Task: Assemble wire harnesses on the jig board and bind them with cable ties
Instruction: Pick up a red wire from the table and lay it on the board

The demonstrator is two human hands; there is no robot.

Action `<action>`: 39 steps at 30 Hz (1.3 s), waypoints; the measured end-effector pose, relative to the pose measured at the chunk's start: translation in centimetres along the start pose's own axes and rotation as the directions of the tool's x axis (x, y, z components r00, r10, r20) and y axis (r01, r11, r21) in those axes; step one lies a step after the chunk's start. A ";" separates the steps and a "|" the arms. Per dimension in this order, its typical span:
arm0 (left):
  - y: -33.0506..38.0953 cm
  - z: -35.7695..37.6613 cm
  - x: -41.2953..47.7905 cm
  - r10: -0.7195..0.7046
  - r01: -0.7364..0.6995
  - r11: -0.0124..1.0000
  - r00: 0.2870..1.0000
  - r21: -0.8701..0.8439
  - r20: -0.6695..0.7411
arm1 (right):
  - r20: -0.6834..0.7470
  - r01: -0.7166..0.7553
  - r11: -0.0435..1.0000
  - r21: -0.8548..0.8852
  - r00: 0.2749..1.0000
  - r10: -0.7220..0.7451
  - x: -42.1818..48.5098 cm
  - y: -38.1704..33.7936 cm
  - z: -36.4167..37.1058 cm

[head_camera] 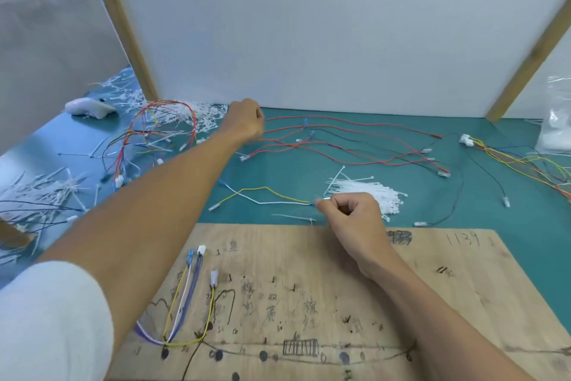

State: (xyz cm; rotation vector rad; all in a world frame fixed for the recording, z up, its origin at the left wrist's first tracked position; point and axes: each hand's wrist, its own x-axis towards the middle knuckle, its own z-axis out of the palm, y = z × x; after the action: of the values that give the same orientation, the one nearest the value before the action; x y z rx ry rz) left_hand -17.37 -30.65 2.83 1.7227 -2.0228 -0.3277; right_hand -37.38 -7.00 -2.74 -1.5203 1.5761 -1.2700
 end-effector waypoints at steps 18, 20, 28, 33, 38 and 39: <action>1.7 4.1 7.5 0.090 -0.076 0.970 0.995 0.230 -0.050 | 0.024 0.015 0.999 -0.039 1.000 -0.014 0.3 0.6 0.1; 3.6 2.7 6.5 0.116 -0.111 0.993 0.986 0.049 -0.116 | 0.023 0.018 0.999 -0.038 1.000 -0.017 0.4 0.6 0.0; 8.4 -2.2 -2.7 0.304 -0.406 0.805 0.908 -0.433 -0.287 | 0.009 -0.058 0.997 0.042 0.998 0.058 0.5 0.0 -0.3; 8.1 -4.9 -10.7 0.459 -0.492 0.705 0.866 -0.510 -0.201 | 0.080 -0.233 0.840 0.489 0.972 0.223 0.5 -1.2 -1.8; 5.5 -6.4 -17.5 0.556 -0.524 0.719 0.828 -0.456 -0.075 | 0.204 -0.244 0.351 0.904 0.968 0.148 2.9 -4.1 -6.1; 4.8 -6.6 -18.5 0.566 -0.527 0.725 0.823 -0.443 -0.051 | 0.168 -0.204 0.328 0.923 0.977 0.134 3.4 -4.9 -6.9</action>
State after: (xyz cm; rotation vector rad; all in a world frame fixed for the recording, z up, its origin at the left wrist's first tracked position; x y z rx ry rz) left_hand -16.24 -10.99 7.30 0.7933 -2.1943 -0.6086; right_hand -42.27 -8.22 4.94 -0.5661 0.5950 -1.5511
